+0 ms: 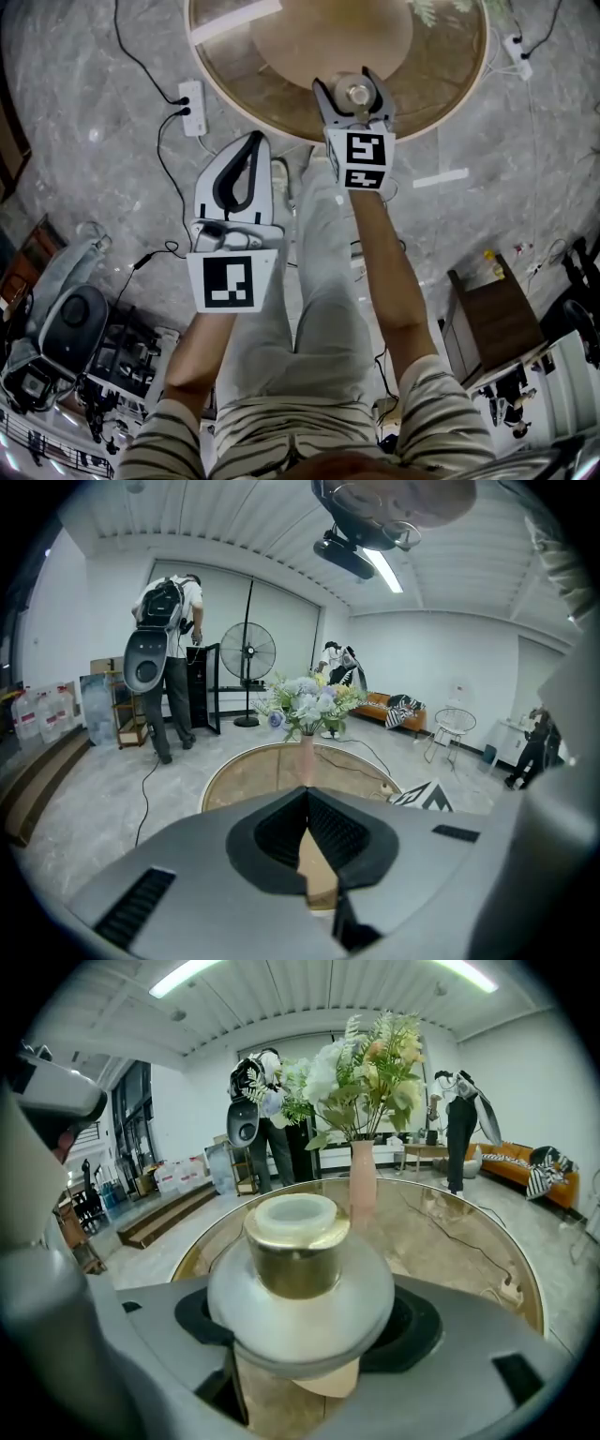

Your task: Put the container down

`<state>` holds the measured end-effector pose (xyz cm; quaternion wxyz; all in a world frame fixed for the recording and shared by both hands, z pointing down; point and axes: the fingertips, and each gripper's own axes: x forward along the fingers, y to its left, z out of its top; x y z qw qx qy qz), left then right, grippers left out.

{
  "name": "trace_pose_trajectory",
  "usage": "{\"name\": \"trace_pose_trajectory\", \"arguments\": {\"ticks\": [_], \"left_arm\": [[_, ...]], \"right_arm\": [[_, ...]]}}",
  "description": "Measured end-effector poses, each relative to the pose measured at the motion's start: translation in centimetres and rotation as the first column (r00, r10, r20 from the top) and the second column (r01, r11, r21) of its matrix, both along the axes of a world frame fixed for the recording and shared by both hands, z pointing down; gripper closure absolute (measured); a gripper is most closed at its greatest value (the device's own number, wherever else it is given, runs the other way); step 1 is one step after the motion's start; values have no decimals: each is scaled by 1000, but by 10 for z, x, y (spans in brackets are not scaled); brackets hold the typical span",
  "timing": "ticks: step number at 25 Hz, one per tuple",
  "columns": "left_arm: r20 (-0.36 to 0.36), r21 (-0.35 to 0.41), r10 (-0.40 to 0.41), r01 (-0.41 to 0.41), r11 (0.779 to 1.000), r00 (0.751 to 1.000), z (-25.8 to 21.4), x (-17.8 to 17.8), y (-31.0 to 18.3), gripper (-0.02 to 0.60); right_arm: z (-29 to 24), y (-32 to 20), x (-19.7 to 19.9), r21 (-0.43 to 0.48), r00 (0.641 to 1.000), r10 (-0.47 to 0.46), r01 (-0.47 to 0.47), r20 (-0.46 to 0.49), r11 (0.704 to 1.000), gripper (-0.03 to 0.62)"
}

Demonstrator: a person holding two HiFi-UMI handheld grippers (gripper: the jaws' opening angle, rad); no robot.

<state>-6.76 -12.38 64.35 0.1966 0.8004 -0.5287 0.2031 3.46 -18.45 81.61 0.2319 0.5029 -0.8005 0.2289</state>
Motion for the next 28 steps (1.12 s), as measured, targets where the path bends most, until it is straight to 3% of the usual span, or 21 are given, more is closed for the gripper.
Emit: {"name": "trace_pose_trajectory", "arguments": {"ticks": [15, 20, 28], "left_arm": [[3, -8, -2, 2, 1000, 1000, 7, 1, 0, 581], [38, -2, 44, -44, 999, 998, 10, 9, 5, 581], [38, 0, 48, -48, 999, 998, 6, 8, 7, 581]], "right_arm": [[23, -1, 6, -14, 1000, 17, -18, -11, 1000, 255], [23, -3, 5, 8, 999, 15, -15, -34, 1000, 255], [22, -1, -1, 2, 999, -25, 26, -47, 1000, 231]]}}
